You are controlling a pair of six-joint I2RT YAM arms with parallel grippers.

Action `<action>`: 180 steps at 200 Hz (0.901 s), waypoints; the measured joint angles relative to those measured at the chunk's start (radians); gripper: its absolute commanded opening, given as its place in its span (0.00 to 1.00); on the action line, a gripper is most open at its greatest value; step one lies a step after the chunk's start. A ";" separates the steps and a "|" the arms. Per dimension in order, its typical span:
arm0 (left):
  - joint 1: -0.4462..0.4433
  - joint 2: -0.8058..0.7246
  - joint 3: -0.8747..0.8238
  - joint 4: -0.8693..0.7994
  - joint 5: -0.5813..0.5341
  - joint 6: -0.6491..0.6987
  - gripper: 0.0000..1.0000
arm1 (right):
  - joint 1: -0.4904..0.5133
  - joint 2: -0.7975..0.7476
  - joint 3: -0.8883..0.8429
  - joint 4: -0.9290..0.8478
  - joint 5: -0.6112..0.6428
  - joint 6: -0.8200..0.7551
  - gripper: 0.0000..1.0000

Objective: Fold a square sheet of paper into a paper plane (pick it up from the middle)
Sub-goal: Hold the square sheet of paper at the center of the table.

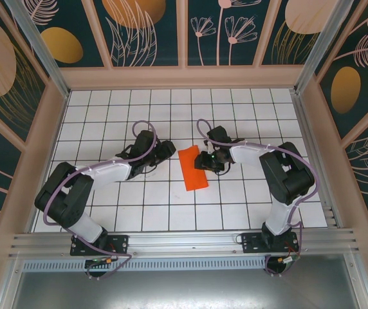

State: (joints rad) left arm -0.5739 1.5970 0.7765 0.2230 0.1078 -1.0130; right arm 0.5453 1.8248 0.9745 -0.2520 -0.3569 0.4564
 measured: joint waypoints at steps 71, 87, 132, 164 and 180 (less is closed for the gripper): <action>0.000 0.076 0.000 0.089 0.107 -0.002 0.47 | 0.002 0.000 0.000 0.000 0.000 -0.014 0.47; -0.002 0.093 0.000 0.103 0.132 -0.005 0.46 | 0.002 0.000 0.000 0.000 0.000 -0.014 0.47; -0.029 0.171 0.018 0.118 0.176 -0.010 0.40 | 0.002 0.002 0.000 0.000 0.000 -0.013 0.47; -0.048 0.201 0.043 0.119 0.192 -0.012 0.38 | 0.002 0.002 0.001 0.000 -0.002 -0.008 0.49; -0.051 0.206 0.053 0.126 0.200 -0.013 0.38 | 0.002 0.004 0.003 0.000 -0.003 -0.006 0.50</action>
State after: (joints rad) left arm -0.6254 1.8034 0.8291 0.3485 0.3080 -1.0256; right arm 0.5472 1.8286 0.9775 -0.2523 -0.3599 0.4507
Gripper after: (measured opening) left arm 0.383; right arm 0.487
